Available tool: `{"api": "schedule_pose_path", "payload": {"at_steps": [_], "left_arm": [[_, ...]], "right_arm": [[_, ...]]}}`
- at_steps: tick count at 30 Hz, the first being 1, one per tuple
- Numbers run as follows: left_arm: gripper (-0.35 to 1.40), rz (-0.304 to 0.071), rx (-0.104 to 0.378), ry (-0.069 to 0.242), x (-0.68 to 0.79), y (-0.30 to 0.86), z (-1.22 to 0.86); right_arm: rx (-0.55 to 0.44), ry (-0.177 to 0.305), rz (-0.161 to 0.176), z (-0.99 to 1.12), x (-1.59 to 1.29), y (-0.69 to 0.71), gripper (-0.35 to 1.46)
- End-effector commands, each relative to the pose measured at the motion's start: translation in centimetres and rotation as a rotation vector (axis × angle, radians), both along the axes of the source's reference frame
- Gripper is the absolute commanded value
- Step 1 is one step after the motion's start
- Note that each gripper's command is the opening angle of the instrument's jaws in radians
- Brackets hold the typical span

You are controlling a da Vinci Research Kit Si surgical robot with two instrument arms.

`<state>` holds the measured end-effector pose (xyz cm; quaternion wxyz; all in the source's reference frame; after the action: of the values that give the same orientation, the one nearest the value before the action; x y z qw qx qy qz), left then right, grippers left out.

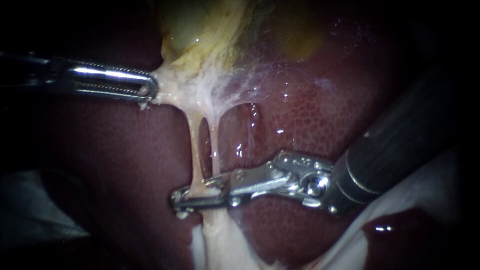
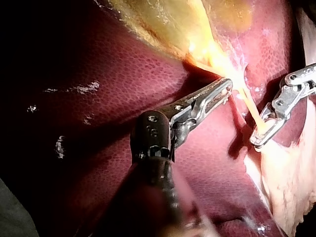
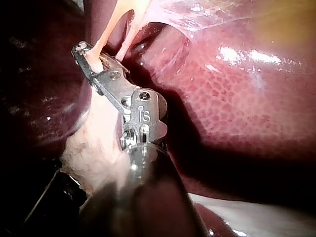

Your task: Going back second clip left tube

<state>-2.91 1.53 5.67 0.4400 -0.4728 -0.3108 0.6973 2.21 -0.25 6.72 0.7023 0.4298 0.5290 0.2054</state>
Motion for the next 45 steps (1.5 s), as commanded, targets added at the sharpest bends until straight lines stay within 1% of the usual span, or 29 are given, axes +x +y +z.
{"api": "schedule_pose_path", "payload": {"at_steps": [1,3,5,6,9,12,15,17,19,21,23,24,26,30,34,38,42,45], "left_arm": [[-0.35,0.000,0.000,0.000,0.00,0.00,0.00],[-0.35,0.000,0.000,0.000,0.00,0.00,0.00],[-0.35,0.000,0.000,0.000,0.01,0.00,0.00],[-0.35,0.000,0.000,0.000,0.01,0.00,0.00],[-0.35,0.000,0.000,0.000,0.01,0.00,0.00],[-0.35,0.001,0.000,0.000,0.02,0.00,0.01],[-0.35,0.001,0.000,-0.001,0.03,0.01,0.01],[-0.35,0.002,0.000,-0.001,0.04,0.01,0.01],[-0.35,0.002,0.000,-0.001,0.04,0.01,0.01],[-0.35,0.002,0.000,-0.001,0.04,0.01,0.01],[-0.35,0.002,0.000,-0.001,0.04,0.01,0.01],[-0.35,0.002,0.000,-0.001,0.04,0.01,0.01],[-0.35,0.000,-0.001,0.000,0.05,0.01,0.01],[-0.35,0.000,-0.001,0.000,0.05,0.01,0.02],[-0.35,-0.002,-0.002,0.002,0.05,0.02,0.03],[-0.35,-0.002,-0.002,0.002,0.05,0.03,0.04],[-0.35,-0.002,-0.003,0.003,0.05,0.04,0.09],[-0.35,-0.004,-0.007,0.005,0.01,0.01,0.16]], "right_arm": [[-0.006,-0.009,0.018,0.00,0.02,-0.01,-0.04],[-0.052,-0.022,0.051,0.02,0.03,0.00,0.28],[-0.098,-0.025,0.073,0.03,0.04,0.02,0.39],[-0.122,-0.036,0.096,0.05,0.05,0.04,0.43],[-0.159,-0.056,0.133,0.09,0.04,0.11,0.47],[-0.194,-0.075,0.159,0.13,-0.02,0.17,0.50],[-0.218,-0.102,0.163,0.12,-0.15,0.22,0.50],[-0.233,-0.113,0.160,0.07,-0.25,0.24,0.50],[-0.247,-0.107,0.156,0.00,-0.37,0.26,0.50],[-0.284,-0.097,0.146,-0.12,-0.53,0.29,0.50],[-0.324,-0.094,0.124,-0.25,-0.69,0.33,0.50],[-0.348,-0.090,0.106,-0.32,-0.80,0.36,0.50],[-0.392,-0.092,0.088,-0.42,-0.95,0.38,0.50],[-0.457,-0.104,0.071,-0.61,-1.29,0.44,0.50],[-0.493,-0.116,0.065,-0.71,-1.51,0.51,0.50],[-0.524,-0.132,0.049,-0.79,-1.69,0.58,0.50],[-0.549,-0.127,0.041,-0.82,-1.78,0.62,0.50],[-0.567,-0.130,0.032,-0.84,-1.82,0.63,0.50]]}}
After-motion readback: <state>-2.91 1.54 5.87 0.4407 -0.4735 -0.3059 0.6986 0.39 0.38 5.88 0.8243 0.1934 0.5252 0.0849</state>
